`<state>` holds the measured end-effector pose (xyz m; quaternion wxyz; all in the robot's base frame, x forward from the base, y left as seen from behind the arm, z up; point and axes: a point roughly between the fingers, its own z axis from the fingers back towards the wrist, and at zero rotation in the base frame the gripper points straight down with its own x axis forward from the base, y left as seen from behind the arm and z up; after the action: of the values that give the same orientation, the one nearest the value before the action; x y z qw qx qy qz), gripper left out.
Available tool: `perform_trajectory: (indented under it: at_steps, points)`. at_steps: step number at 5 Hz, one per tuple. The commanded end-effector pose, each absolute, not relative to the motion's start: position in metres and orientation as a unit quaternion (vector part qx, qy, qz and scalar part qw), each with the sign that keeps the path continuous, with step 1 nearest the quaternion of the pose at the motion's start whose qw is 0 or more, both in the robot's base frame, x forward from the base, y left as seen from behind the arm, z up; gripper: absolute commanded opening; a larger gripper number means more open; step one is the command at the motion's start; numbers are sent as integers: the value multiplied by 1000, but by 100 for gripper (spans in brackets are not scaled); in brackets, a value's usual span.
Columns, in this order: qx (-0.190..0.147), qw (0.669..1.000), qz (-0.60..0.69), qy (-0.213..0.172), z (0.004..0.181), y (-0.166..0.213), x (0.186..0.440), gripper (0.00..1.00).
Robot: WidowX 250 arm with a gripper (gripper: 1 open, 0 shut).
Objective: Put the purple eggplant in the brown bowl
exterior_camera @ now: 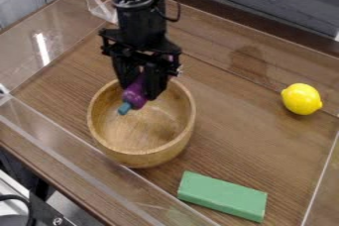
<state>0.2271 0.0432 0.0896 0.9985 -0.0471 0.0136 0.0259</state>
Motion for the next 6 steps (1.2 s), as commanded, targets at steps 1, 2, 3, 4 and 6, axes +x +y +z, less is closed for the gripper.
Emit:
perform_trajectory:
  at_steps: [1, 2, 3, 4, 6]
  points:
    - [-37, 999, 22, -7, 92, 47, 223, 0]
    - [-36, 999, 22, -6, 80, 48, 217, 0]
    - [-37, 999, 23, -5, 72, 48, 213, 0]
    - [-39, 999, 25, -4, 71, 48, 212, 100]
    - [-42, 999, 29, -4, 65, 47, 210, 100]
